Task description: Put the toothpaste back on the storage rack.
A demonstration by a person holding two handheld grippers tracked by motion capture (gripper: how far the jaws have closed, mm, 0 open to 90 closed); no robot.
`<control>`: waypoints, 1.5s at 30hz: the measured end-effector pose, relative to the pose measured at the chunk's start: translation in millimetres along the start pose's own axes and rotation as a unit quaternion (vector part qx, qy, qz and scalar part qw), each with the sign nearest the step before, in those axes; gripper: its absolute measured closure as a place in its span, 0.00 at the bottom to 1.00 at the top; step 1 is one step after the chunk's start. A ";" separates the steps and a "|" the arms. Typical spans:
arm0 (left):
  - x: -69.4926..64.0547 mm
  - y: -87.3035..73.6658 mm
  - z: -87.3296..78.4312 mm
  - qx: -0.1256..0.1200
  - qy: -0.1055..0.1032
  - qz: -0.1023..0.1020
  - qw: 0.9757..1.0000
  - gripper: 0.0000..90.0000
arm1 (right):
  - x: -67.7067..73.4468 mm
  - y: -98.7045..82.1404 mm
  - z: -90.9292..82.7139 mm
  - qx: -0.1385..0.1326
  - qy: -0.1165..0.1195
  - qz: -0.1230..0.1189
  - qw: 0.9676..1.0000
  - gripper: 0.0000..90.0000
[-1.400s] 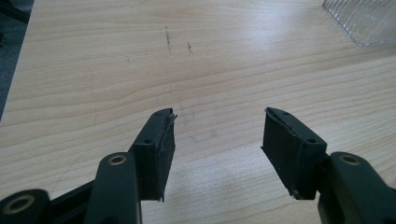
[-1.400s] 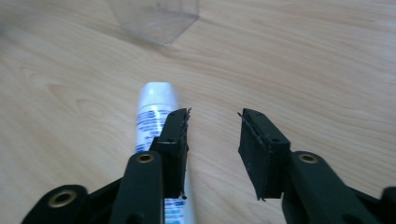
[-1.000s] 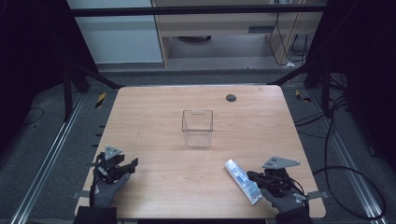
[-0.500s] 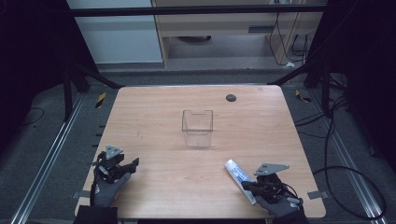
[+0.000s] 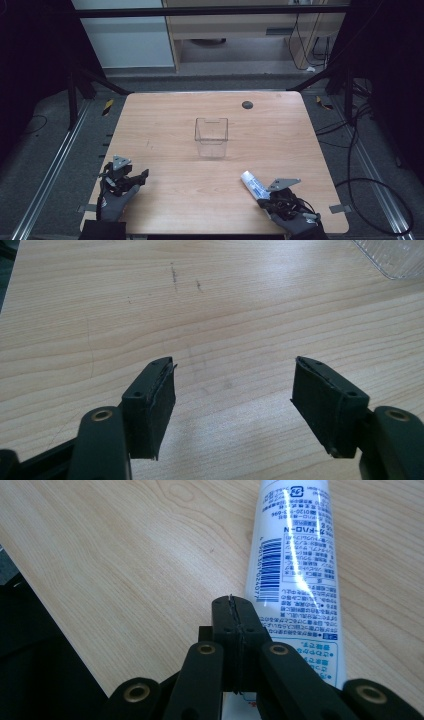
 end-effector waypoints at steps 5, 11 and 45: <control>0.4 0.2 0.0 0.001 0.000 0.000 1.000 0.35 | -0.6 -0.3 1.8 0.006 -0.001 0.000 1.000 1.00; 1.2 0.3 -0.3 0.002 -0.001 -0.003 1.000 0.35 | -4.0 -0.8 -0.6 0.010 -0.018 0.006 1.000 1.00; 1.2 1.0 2.5 0.013 -0.008 -0.003 1.000 0.34 | -43.7 6.3 -0.1 -0.012 -0.110 0.062 0.992 1.00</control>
Point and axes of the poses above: each handheld gripper's, and its own axes: z roughly forward along the jaws, y roughly out of its top, x roughly to its left, the point moved 2 cm from there along z, roughly forward along the jaws, and after that the axes turned 2 degrees about y, right-handed, at the moved point
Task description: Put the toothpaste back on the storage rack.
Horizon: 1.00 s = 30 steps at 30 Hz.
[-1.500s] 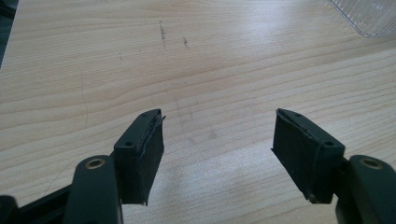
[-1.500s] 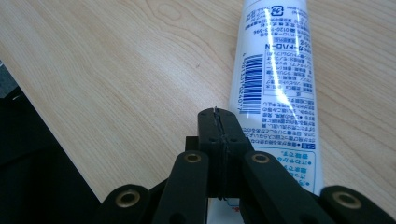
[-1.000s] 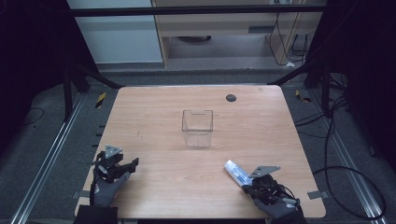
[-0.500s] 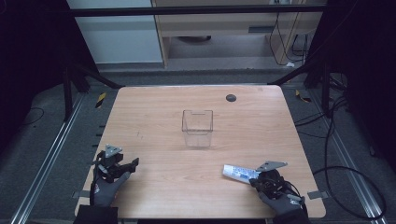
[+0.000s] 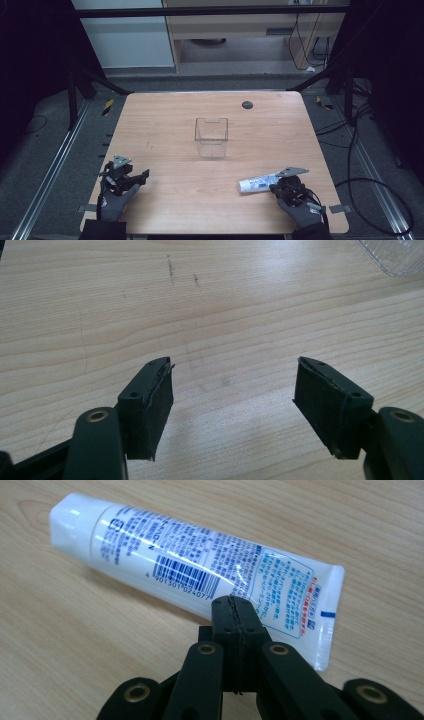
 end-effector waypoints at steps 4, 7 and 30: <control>-0.1 0.2 0.1 0.000 0.000 0.000 1.000 0.34 | -5.4 3.4 3.0 -0.006 -0.011 0.007 1.000 1.00; -0.5 0.3 0.7 0.000 0.000 -0.001 1.000 0.34 | -8.9 6.6 7.0 -0.013 -0.018 0.011 1.000 1.00; -1.8 0.9 2.1 0.004 -0.001 0.003 1.000 0.33 | -22.2 30.8 29.3 -0.030 -0.005 0.039 0.999 1.00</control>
Point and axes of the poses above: each handheld gripper's, and its own axes: z roughly forward along the jaws, y roughly out of its top, x roughly to its left, the point moved 2 cm from there along z, roughly forward along the jaws, and after that the axes turned 2 degrees about y, right-handed, at the moved point
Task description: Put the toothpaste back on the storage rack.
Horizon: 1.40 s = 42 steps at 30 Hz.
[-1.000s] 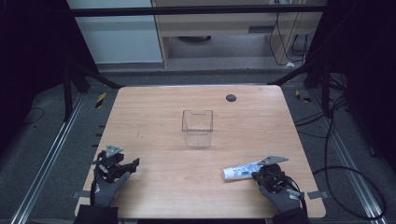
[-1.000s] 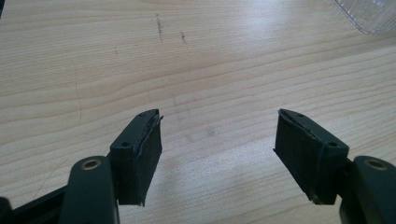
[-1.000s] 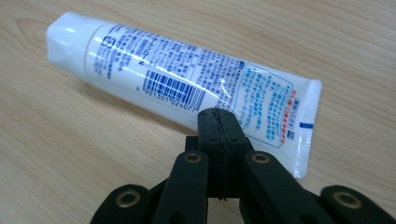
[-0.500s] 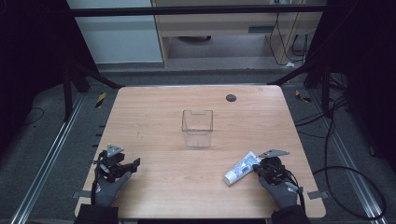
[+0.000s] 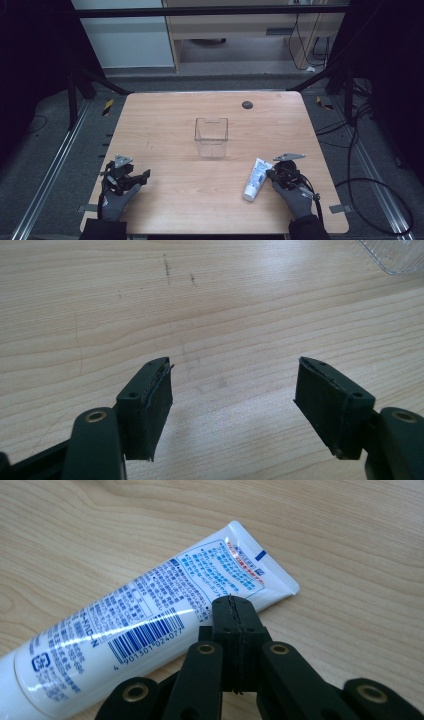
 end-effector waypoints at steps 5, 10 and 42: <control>-0.4 0.0 0.5 0.000 -0.001 0.000 1.000 0.33 | -0.4 3.5 3.7 -0.003 0.008 0.007 1.000 1.00; -0.3 0.1 0.4 0.000 -0.001 0.000 1.000 0.33 | 2.5 7.3 6.7 -0.006 0.011 0.002 1.000 1.00; 1.2 -0.6 -1.1 0.002 -0.001 -0.003 1.000 0.33 | 69.3 1.6 -5.1 0.006 0.107 -0.079 0.991 1.00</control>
Point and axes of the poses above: each handheld gripper's, and its own axes: z roughly forward along the jaws, y roughly out of its top, x roughly to its left, the point moved 2 cm from there along z, roughly forward along the jaws, and after that the axes turned 2 degrees about y, right-handed, at the moved point
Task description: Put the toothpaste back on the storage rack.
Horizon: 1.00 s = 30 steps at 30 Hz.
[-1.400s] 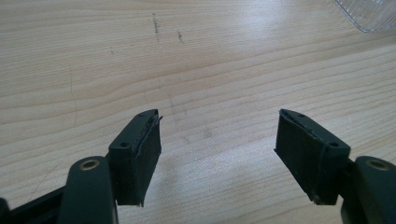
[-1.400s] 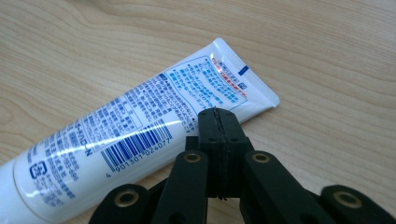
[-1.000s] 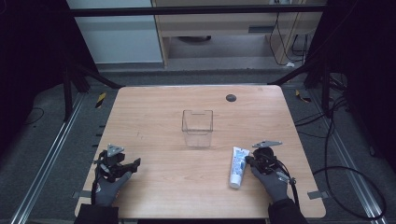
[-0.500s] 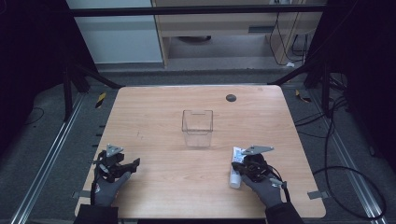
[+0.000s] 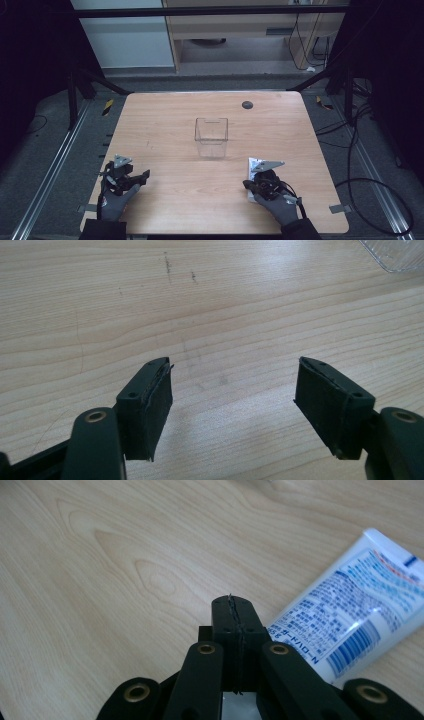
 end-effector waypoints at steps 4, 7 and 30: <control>-0.1 0.0 0.0 0.000 0.000 0.000 1.000 0.33 | -0.6 -9.3 -3.8 0.017 -0.005 0.001 1.000 1.00; 0.1 -0.1 -0.3 0.000 0.000 0.000 1.000 0.33 | -3.9 -13.7 -9.7 0.016 -0.006 0.005 1.000 1.00; 1.7 0.2 1.3 0.000 -0.002 -0.002 1.000 0.33 | -14.7 -20.5 -26.2 0.011 -0.010 0.018 1.000 0.99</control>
Point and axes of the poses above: each handheld gripper's, and its own axes: z roughly forward along the jaws, y roughly out of its top, x roughly to its left, the point moved 2 cm from there along z, roughly forward along the jaws, and after that the axes turned 2 degrees about y, right-handed, at the moved point
